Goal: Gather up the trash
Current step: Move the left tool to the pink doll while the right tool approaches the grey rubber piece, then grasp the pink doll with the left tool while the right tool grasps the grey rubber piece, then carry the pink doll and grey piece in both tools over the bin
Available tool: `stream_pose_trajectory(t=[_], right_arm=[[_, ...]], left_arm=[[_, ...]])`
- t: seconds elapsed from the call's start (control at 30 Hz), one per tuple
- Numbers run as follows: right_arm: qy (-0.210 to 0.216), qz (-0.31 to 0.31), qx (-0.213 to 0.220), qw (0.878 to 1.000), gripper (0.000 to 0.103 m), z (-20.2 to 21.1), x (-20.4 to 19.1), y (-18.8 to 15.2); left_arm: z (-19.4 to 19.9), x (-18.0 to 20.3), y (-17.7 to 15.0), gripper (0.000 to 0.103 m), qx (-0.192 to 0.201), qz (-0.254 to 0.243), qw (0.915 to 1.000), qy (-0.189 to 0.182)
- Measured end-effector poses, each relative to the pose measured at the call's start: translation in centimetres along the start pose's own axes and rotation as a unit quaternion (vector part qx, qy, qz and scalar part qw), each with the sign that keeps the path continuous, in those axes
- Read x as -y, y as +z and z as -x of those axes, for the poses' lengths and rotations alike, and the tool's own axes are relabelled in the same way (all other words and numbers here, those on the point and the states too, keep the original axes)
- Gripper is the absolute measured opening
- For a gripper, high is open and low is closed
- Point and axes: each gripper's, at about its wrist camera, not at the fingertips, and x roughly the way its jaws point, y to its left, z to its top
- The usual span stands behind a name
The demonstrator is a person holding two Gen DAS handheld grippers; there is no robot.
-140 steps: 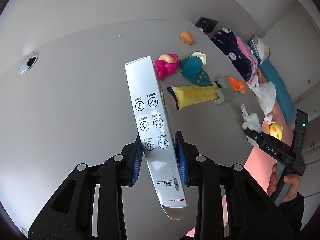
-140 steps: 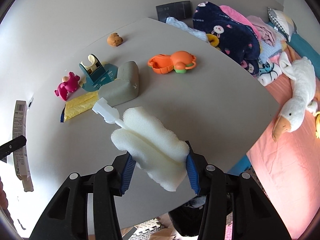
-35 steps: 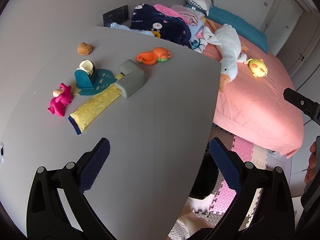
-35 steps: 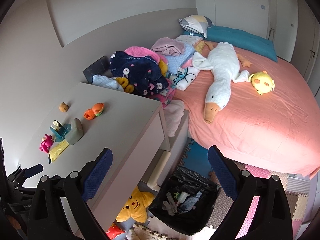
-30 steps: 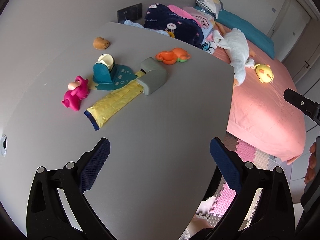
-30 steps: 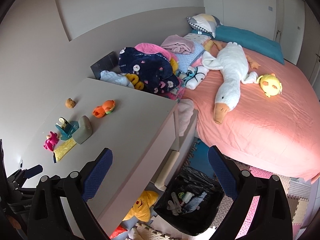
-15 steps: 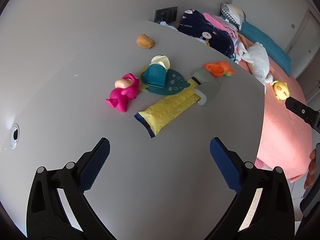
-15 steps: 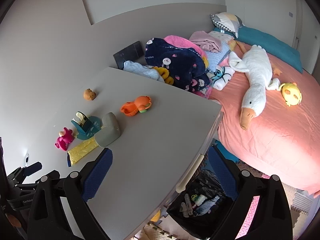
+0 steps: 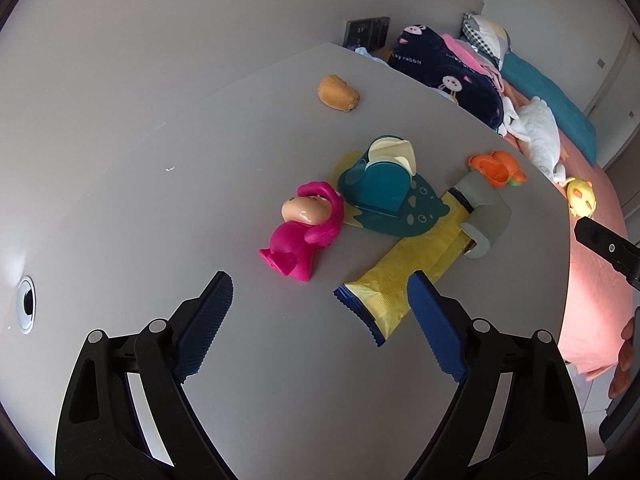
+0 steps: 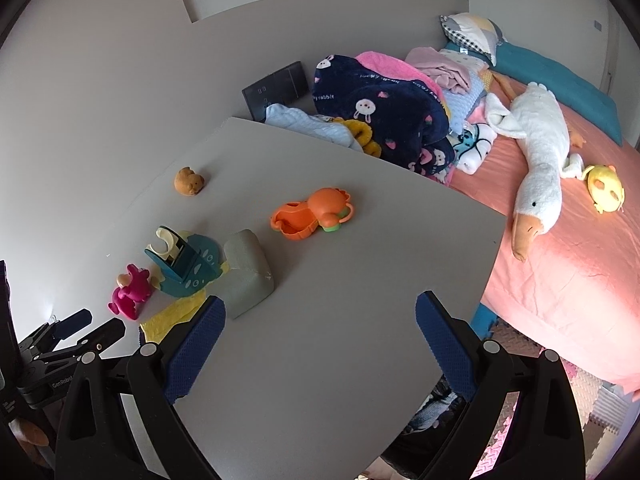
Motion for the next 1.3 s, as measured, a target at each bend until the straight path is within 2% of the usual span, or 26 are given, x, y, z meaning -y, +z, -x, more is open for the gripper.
stream_pose_trajectory(t=[0.13, 0.3, 0.47, 0.57, 0.6, 0.63, 0.7, 0.8, 1.0, 1.03, 1.1, 1.3], right_arm=[[0.004, 0.004, -0.008, 1.0, 0.096, -1.4, -0.7, 0.4], [0.015, 0.009, -0.021, 1.0, 0.096, -3.6, -2.3, 1.1], [0.015, 0.018, -0.028, 0.999, 0.095, -6.1, -4.1, 1.7], [0.009, 0.019, -0.033, 0.999, 0.08, -7.4, -4.7, 1.9], [0.007, 0.02, -0.038, 0.999, 0.069, -7.9, -4.9, 1.9], [0.006, 0.021, -0.044, 0.999, 0.063, -8.4, -5.0, 1.8], [0.016, 0.015, -0.047, 0.999, 0.062, -8.8, -5.0, 1.8], [0.029, 0.019, -0.045, 0.998, 0.051, -8.8, -5.3, 1.8], [0.045, 0.021, -0.06, 0.997, 0.05, -9.4, -5.9, 1.9], [0.049, 0.024, -0.062, 0.997, 0.042, -9.5, -6.0, 2.0], [0.054, 0.031, -0.065, 0.996, 0.042, -9.4, -6.3, 2.0], [0.064, 0.029, -0.056, 0.996, 0.04, -8.4, -6.3, 1.8]], left_arm=[[-1.3, -0.6, 0.7, 0.084, -0.004, 0.0, 1.0, 0.002], [-3.1, -1.5, 1.3, 0.066, -0.018, 0.006, 0.9998, 0.009], [-3.9, -2.5, 1.5, 0.063, -0.02, 0.019, 0.9996, 0.004], [-4.1, -2.7, 1.4, 0.063, -0.017, 0.009, 0.9998, 0.01], [-4.1, -2.7, 1.4, 0.063, -0.015, 0.006, 0.9998, 0.015], [-4.1, -2.8, 1.4, 0.063, -0.015, 0.004, 0.9998, 0.016], [-4.2, -3.0, 1.5, 0.063, -0.012, 0.005, 0.9998, 0.015], [-4.1, -3.4, 1.5, 0.06, -0.007, 0.01, 0.9999, 0.011], [-4.4, -3.3, 2.0, 0.058, 0.004, 0.002, 1.0, 0.008], [-4.4, -3.3, 2.0, 0.055, 0.007, 0.0, 1.0, 0.006], [-4.3, -3.4, 1.9, 0.037, 0.012, 0.0, 0.9999, 0.004], [-4.0, -3.8, 1.8, 0.037, 0.014, 0.013, 0.9998, -0.007]])
